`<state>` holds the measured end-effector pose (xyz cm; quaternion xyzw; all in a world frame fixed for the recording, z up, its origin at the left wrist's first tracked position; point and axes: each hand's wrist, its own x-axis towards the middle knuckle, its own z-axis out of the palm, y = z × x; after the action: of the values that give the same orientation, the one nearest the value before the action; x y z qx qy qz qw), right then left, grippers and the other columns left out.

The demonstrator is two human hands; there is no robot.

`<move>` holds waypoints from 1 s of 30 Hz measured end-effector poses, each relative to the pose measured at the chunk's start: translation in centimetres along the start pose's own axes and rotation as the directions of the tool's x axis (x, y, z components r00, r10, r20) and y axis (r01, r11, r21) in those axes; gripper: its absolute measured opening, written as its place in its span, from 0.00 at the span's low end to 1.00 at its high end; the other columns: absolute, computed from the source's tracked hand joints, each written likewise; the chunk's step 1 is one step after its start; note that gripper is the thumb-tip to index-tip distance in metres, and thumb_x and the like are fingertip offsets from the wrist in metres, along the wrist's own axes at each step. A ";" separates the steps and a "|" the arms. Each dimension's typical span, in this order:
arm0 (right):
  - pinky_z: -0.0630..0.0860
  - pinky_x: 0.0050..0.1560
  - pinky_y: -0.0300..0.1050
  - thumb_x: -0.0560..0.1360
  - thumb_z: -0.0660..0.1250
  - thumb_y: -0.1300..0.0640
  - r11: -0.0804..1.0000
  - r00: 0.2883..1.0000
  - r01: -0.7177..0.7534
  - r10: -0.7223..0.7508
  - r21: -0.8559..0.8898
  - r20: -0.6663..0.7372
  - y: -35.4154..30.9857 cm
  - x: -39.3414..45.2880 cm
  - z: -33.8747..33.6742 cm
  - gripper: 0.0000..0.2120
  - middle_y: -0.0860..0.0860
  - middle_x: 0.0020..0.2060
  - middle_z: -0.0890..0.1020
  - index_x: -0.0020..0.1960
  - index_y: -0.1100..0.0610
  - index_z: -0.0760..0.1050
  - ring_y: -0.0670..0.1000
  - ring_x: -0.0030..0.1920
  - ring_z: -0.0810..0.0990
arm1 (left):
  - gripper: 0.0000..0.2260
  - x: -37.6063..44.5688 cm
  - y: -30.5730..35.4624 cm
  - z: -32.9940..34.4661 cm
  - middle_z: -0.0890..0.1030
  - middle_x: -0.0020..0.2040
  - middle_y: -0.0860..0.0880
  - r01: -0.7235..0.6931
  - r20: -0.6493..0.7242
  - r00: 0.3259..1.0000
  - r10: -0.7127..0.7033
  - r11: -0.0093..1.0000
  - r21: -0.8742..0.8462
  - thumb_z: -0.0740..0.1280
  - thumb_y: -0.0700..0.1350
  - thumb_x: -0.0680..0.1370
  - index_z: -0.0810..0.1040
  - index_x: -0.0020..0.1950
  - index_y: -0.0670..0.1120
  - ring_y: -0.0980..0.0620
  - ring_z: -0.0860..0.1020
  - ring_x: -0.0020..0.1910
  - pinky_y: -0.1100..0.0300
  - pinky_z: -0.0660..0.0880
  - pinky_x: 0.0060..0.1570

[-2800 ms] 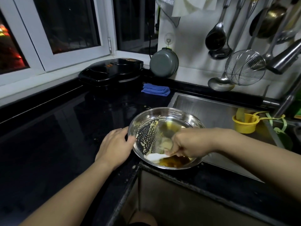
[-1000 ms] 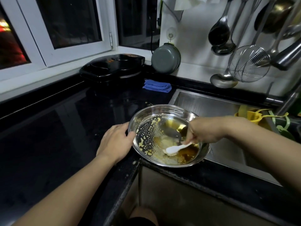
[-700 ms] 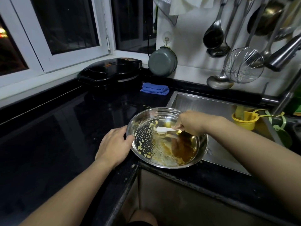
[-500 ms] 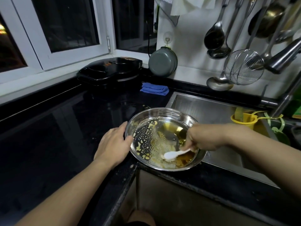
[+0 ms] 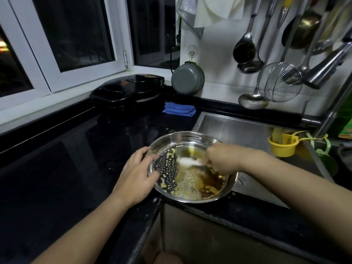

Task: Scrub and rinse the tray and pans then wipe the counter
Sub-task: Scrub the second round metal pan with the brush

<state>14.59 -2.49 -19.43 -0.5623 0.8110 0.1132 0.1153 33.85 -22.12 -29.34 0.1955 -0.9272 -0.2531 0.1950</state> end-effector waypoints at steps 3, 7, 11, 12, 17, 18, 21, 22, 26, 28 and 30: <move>0.78 0.39 0.43 0.81 0.56 0.60 0.986 0.987 -0.142 0.135 -0.083 -0.085 1.0 0.4 -0.3 0.13 0.49 0.39 0.77 0.46 0.55 0.79 0.48 0.39 0.78 | 0.26 0.0 -0.3 0.4 0.61 0.78 0.58 -0.055 -0.002 0.998 0.055 0.998 0.044 0.51 0.61 0.74 0.76 0.67 0.58 0.58 0.51 0.80 0.49 0.53 0.80; 0.78 0.39 0.44 0.79 0.58 0.61 1.000 1.000 -0.009 0.009 -0.007 -0.020 -1.6 0.1 0.4 0.12 0.48 0.36 0.76 0.48 0.54 0.80 0.47 0.36 0.76 | 0.24 0.0 -0.4 0.6 0.68 0.75 0.61 -0.134 0.001 0.991 0.135 0.988 0.080 0.50 0.59 0.76 0.81 0.60 0.58 0.60 0.48 0.81 0.55 0.42 0.80; 0.75 0.37 0.44 0.81 0.57 0.57 0.999 0.997 -0.046 0.044 -0.027 -0.059 -1.7 0.9 0.1 0.11 0.49 0.37 0.76 0.47 0.54 0.78 0.50 0.38 0.77 | 0.25 0.1 -0.1 0.6 0.77 0.65 0.63 -0.185 -0.015 0.982 0.188 0.976 0.111 0.50 0.57 0.77 0.86 0.57 0.55 0.62 0.55 0.78 0.58 0.39 0.79; 0.74 0.37 0.44 0.81 0.57 0.57 0.991 0.990 -0.123 0.118 -0.051 -0.080 -1.1 1.2 -0.2 0.11 0.50 0.38 0.75 0.43 0.54 0.75 0.52 0.40 0.78 | 0.25 0.0 0.0 0.6 0.79 0.62 0.63 -0.194 -0.016 0.980 0.197 0.974 0.115 0.50 0.57 0.77 0.86 0.57 0.55 0.61 0.58 0.78 0.59 0.40 0.79; 0.82 0.48 0.52 0.81 0.59 0.54 0.972 0.966 -0.228 0.218 -0.057 -0.135 -1.6 2.5 -0.6 0.10 0.50 0.40 0.77 0.42 0.54 0.73 0.52 0.40 0.79 | 0.23 -0.2 0.1 0.6 0.81 0.53 0.63 -0.219 -0.002 0.975 0.221 0.968 0.125 0.52 0.58 0.79 0.87 0.52 0.55 0.63 0.65 0.71 0.57 0.50 0.79; 0.82 0.48 0.51 0.81 0.58 0.53 0.984 0.979 -0.175 0.171 -0.028 -0.112 -2.8 2.7 -0.5 0.09 0.50 0.41 0.78 0.47 0.54 0.76 0.51 0.41 0.80 | 0.22 -0.2 0.0 0.6 0.81 0.52 0.63 -0.234 0.008 0.972 0.235 0.963 0.135 0.52 0.58 0.80 0.86 0.50 0.56 0.63 0.66 0.69 0.58 0.53 0.77; 0.82 0.51 0.53 0.80 0.57 0.55 0.999 0.994 -0.027 0.029 0.023 -0.102 -4.9 3.5 -0.1 0.15 0.52 0.47 0.81 0.59 0.54 0.79 0.53 0.47 0.81 | 0.22 -0.3 0.3 0.4 0.79 0.49 0.63 -0.270 0.041 0.963 0.267 0.948 0.169 0.51 0.61 0.81 0.84 0.48 0.57 0.62 0.68 0.61 0.63 0.62 0.65; 0.81 0.51 0.52 0.80 0.57 0.54 0.999 0.992 -0.037 0.038 0.017 -0.118 -4.8 4.0 -0.2 0.14 0.52 0.46 0.81 0.58 0.53 0.80 0.53 0.47 0.81 | 0.22 -0.4 0.4 0.4 0.79 0.49 0.63 -0.276 0.055 0.961 0.270 0.945 0.176 0.51 0.62 0.81 0.84 0.49 0.57 0.62 0.68 0.59 0.64 0.63 0.62; 0.80 0.46 0.49 0.81 0.58 0.54 0.965 0.951 -0.258 0.245 -0.047 -0.188 -2.5 5.0 -0.9 0.10 0.50 0.39 0.76 0.47 0.54 0.76 0.50 0.39 0.78 | 0.23 -0.6 0.8 0.4 0.79 0.49 0.63 -0.298 0.079 0.954 0.288 0.942 0.157 0.50 0.62 0.81 0.84 0.52 0.57 0.62 0.68 0.54 0.64 0.65 0.59; 0.81 0.49 0.53 0.78 0.60 0.58 0.946 0.930 -0.320 0.305 -0.045 -0.206 -2.5 5.2 -1.3 0.07 0.51 0.41 0.77 0.51 0.56 0.77 0.53 0.42 0.79 | 0.23 -0.6 0.8 0.4 0.78 0.48 0.62 -0.303 0.079 0.952 0.295 0.942 0.143 0.51 0.62 0.81 0.84 0.53 0.57 0.63 0.67 0.53 0.64 0.65 0.58; 0.81 0.51 0.53 0.78 0.61 0.58 0.952 0.935 -0.305 0.294 -0.026 -0.199 -3.8 5.5 -1.5 0.04 0.50 0.43 0.77 0.49 0.54 0.75 0.54 0.44 0.80 | 0.22 -0.5 0.7 0.4 0.77 0.47 0.62 -0.315 0.077 0.949 0.307 0.939 0.140 0.52 0.61 0.81 0.84 0.51 0.56 0.62 0.67 0.52 0.64 0.65 0.58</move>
<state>16.18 -9.16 -19.93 -0.4433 0.8911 0.0972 0.0015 33.93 -21.18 -29.46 0.0537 -0.9678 -0.1534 0.1923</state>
